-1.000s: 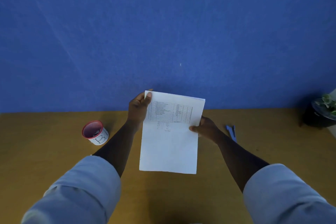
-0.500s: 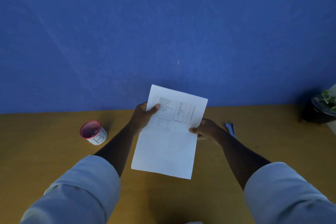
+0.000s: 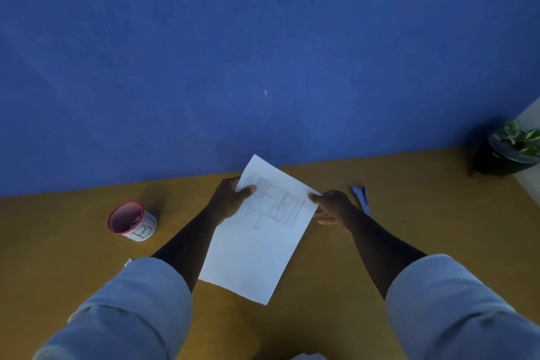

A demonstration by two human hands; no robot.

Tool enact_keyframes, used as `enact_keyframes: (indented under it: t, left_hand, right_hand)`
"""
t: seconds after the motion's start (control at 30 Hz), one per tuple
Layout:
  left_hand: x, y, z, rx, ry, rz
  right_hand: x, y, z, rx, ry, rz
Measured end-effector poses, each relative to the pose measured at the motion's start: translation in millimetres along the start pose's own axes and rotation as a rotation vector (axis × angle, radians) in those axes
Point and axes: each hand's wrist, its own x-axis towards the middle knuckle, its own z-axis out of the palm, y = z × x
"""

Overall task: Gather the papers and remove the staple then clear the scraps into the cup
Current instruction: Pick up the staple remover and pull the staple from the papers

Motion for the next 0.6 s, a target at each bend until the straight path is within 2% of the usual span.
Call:
enact_keyframes:
  t: [0.27,0.33,0.43,0.6]
  left_hand:
    - [18,-20,22,0.243,-0.107,-0.076]
    - [23,-24,28,0.288,-0.139,-0.087]
    - [28,-31,37,0.327,-0.193,-0.090]
    - [37,-43,50,0.345,-0.252,-0.077]
  right_hand:
    - [22,0,-15,-0.196,0.376,0.083]
    - [27,2,-20,-0.158,0.447,0.092]
    - [35,7,-27,-0.107,0.560,0.075]
    - [58,18,-33,-0.279,0.727,0.101]
